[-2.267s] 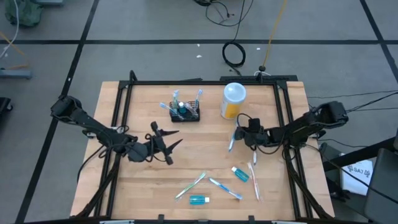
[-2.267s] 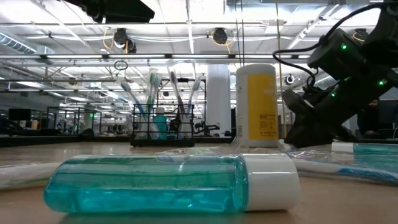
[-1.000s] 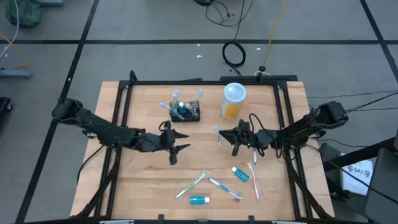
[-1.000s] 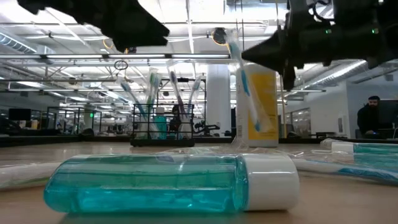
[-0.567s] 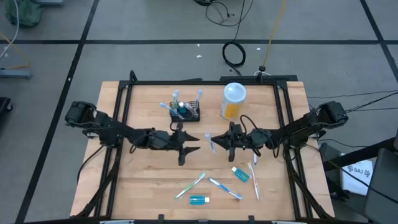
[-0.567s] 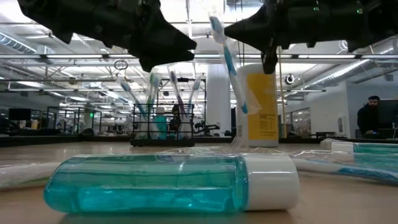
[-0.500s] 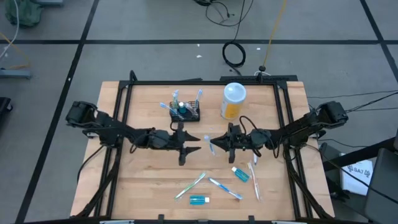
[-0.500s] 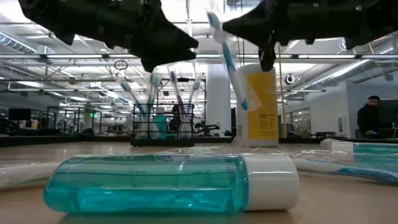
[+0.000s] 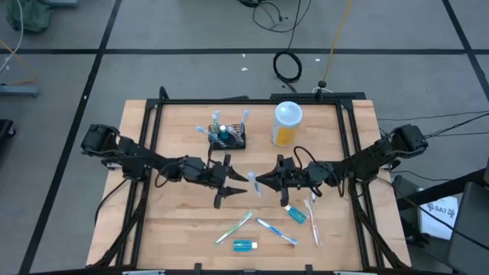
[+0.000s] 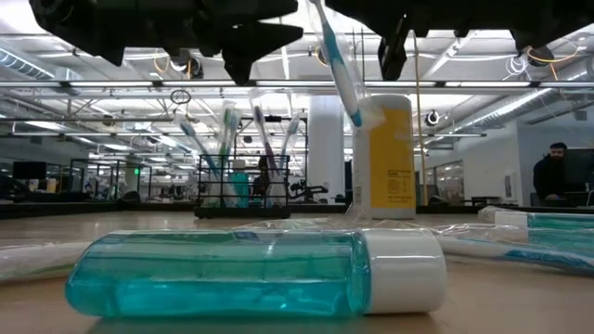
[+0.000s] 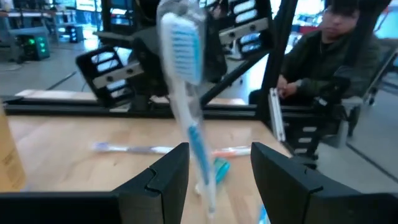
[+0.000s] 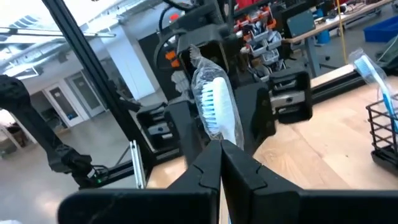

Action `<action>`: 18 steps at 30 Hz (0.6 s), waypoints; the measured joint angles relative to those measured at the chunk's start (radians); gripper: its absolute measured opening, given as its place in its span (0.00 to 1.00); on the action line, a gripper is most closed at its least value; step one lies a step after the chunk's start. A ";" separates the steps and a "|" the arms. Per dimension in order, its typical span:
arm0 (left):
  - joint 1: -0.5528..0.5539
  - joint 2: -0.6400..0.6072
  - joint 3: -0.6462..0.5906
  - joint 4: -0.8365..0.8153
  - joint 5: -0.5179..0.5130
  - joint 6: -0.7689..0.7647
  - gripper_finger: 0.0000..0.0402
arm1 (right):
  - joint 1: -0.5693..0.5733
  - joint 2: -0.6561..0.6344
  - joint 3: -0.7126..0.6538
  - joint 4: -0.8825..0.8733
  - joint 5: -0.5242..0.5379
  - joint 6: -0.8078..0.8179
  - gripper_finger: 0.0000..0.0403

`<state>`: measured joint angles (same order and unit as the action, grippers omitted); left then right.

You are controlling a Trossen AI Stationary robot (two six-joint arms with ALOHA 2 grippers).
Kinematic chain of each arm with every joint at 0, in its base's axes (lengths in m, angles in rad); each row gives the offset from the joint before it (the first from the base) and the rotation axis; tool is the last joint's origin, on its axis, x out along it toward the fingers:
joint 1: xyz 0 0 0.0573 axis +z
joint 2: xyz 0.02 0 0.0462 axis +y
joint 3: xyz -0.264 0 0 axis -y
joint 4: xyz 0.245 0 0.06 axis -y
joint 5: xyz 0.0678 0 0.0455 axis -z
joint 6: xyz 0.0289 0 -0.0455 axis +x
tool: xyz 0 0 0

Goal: Pick & Place toothbrushing station
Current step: Put the blue toothbrush into the black mesh organizer

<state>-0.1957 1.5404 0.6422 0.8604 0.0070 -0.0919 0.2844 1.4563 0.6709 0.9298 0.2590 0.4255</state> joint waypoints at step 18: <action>-0.003 0.000 0.001 0.026 -0.004 -0.018 0.45 | -0.001 0.098 0.147 -0.096 0.001 -0.019 0.00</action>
<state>-0.1986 1.5402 0.6434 0.8860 0.0032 -0.1099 0.2836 1.5546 0.8182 0.8336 0.2601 0.4061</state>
